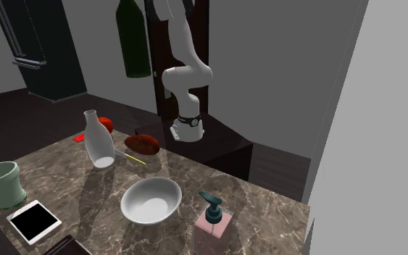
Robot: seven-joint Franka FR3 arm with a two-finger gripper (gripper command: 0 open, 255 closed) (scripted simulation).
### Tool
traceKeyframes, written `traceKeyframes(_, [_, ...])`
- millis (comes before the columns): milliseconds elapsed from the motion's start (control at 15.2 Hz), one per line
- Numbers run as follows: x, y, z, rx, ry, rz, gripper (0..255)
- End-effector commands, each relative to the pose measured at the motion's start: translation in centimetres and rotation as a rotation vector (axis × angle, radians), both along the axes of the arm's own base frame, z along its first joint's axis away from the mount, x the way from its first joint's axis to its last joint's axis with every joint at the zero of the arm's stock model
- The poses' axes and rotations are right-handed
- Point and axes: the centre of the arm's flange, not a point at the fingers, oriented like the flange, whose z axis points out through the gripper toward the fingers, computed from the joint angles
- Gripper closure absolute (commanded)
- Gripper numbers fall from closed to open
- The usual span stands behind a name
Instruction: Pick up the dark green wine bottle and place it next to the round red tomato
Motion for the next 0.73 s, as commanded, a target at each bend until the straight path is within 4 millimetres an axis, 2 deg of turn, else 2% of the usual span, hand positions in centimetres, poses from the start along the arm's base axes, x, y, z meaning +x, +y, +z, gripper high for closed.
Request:
traceKeyframes(0, [-2.8,-0.9,0.1,0.000,0.001,0.001,255])
traceKeyframes(660, [-15.6,-4.0,0.2,0.000,0.001,0.001,255])
